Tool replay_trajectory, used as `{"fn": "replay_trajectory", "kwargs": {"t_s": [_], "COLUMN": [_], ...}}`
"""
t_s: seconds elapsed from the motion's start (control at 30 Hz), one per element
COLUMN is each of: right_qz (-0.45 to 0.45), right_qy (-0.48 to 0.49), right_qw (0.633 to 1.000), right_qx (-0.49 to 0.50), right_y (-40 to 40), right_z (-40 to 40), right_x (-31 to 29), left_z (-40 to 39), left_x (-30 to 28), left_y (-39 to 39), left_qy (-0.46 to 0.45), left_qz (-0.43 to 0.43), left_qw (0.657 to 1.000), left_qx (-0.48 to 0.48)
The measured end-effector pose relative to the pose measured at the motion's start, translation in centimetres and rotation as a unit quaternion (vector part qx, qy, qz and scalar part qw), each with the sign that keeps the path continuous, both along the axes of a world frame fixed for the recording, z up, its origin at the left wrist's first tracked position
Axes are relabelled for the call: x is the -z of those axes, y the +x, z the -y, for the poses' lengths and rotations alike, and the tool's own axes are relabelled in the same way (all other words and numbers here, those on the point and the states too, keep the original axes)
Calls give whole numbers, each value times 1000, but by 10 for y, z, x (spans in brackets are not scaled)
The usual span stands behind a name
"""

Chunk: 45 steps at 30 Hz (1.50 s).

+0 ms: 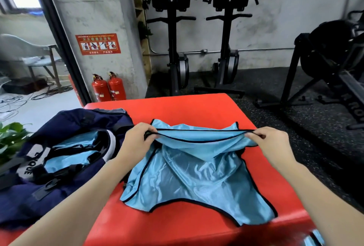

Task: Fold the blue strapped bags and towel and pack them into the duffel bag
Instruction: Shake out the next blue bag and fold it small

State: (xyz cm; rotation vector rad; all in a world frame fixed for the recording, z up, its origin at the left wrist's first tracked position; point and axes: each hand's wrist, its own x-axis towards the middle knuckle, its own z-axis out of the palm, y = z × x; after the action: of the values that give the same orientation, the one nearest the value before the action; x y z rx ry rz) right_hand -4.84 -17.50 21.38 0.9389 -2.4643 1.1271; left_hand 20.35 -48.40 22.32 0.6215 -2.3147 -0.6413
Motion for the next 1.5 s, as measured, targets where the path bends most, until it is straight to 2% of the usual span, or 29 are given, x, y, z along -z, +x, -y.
{"fn": "replay_trajectory", "kwargs": {"t_s": [0.1, 0.2, 0.4, 0.6, 0.77, 1.03, 1.13, 1.27, 1.4, 1.5], "right_qz": [8, -5, 21, -28, -76, -83, -89, -91, -105, -119], "right_qy": [6, -3, -117, -181, -207, -203, -199, -188, -199, -198], "right_qw": [1000, 999, 991, 980, 973, 973, 973, 975, 972, 971], "right_qx": [-28, -53, -66, -78, -63, -78, -74, -71, -62, -54], "right_y": [-1, 1, 10, 40, 70, 111, 119, 129, 138, 142], "right_z": [-8, -14, -40, -69, -97, -133, -139, -142, -147, -148], "right_x": [-25, -64, -180, -300, -375, -425, -432, -437, -441, -442], "left_z": [4, 6, -10, -46, -68, -100, -113, -121, -116, -111], "left_x": [-36, -89, -215, -328, -393, -421, -421, -411, -410, -412], "left_y": [9, 16, 33, 66, 96, 153, 165, 169, 176, 183], "left_qy": [-29, -24, 35, -11, -71, -150, -155, -212, -230, -205], "left_qz": [17, -1, -80, -168, -165, -50, 0, 83, 65, 43], "left_qw": [999, 1000, 995, 984, 981, 984, 984, 972, 970, 976], "left_qx": [2, 7, 42, 57, 65, 79, 86, 53, 42, 61]}}
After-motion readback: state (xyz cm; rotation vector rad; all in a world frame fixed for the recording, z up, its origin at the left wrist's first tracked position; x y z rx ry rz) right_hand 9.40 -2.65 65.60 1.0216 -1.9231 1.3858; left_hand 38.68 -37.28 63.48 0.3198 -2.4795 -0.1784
